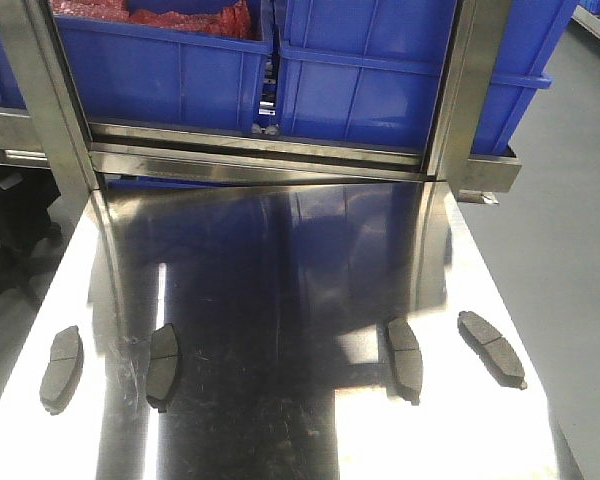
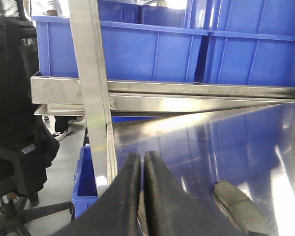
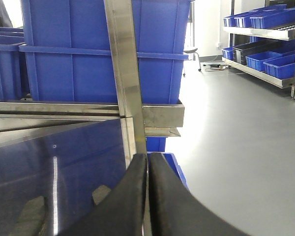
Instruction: Move and align brake pads A on conveyor
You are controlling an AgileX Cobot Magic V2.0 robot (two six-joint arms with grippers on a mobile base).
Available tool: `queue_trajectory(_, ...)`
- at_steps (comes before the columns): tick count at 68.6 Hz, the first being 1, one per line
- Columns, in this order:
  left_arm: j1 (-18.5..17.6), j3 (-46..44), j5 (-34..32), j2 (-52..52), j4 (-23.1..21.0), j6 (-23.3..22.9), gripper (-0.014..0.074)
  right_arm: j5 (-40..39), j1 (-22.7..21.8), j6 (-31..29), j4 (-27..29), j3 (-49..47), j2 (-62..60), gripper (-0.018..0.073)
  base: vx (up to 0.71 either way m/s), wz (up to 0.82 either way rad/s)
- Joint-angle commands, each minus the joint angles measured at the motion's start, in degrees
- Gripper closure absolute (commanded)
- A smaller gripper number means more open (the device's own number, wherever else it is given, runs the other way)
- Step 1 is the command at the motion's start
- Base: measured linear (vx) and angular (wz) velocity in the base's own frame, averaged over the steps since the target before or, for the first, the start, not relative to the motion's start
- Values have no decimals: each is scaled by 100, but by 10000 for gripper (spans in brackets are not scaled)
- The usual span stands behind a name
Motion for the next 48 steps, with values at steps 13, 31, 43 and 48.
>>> queue_trajectory(13, 1, -67, -463, -66, -17, -64, 603, -428, -23, 0, -19, 120, -91, 565, 0, 0)
queue_trajectory(31, 1, -67, -463, -66, -17, -64, 603, -422, -23, 0, -19, 120, -91, 565, 0, 0)
queue_trajectory(43, 1, -67, -463, -66, -17, -64, 603, -422, -23, 0, -19, 120, -91, 565, 0, 0)
queue_trajectory(48, 1, -67, -463, -66, -17, -64, 603, -422, -23, 0, -19, 120, -91, 565, 0, 0)
